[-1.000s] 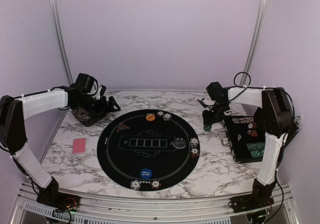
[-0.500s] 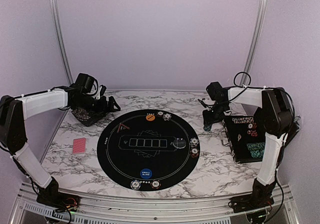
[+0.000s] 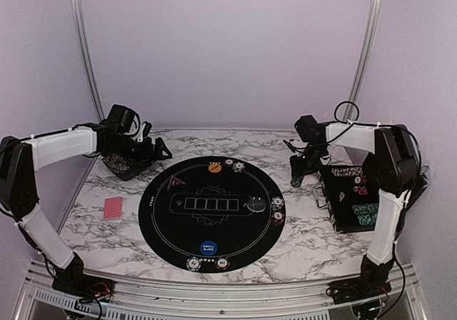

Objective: Distribute texas hold em gaming equipment
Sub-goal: Pick up the pile of poker chips from the pile of poker chips, then place the poker chips pile in the small blind area.

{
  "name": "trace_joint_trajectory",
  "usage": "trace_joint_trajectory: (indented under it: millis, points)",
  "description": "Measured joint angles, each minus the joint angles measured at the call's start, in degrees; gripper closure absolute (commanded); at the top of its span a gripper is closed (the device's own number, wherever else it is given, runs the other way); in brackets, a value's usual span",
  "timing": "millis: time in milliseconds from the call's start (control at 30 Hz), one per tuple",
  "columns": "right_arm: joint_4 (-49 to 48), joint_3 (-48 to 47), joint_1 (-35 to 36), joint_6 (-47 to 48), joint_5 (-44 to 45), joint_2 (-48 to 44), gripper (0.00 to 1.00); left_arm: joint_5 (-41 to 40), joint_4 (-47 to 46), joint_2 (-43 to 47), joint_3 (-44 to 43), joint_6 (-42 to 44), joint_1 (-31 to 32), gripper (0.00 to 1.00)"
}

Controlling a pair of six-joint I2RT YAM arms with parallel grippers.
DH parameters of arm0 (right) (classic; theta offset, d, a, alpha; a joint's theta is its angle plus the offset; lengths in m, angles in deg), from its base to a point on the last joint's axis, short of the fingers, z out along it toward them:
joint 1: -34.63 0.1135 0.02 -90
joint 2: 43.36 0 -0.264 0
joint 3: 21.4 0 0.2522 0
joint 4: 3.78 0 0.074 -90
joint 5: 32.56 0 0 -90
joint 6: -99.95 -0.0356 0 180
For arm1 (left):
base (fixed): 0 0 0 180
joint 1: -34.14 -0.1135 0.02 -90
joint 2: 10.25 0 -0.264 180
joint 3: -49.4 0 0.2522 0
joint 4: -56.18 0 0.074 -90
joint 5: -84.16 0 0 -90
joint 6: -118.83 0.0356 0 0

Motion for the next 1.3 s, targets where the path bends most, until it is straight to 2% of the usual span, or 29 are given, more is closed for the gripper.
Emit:
trace_joint_trajectory:
  millis: [633, 1300]
  points:
    - [3.30, -3.56, 1.27, -0.55, 0.98, 0.00, 0.72, 0.02, 0.00, 0.00, 0.00, 0.00, 0.00, 0.01]
    - [8.00, -4.31, 13.51, -4.28, 3.23, -3.91, 0.72, 0.04, 0.00, 0.00, 0.00, -0.02, 0.00, 0.01]
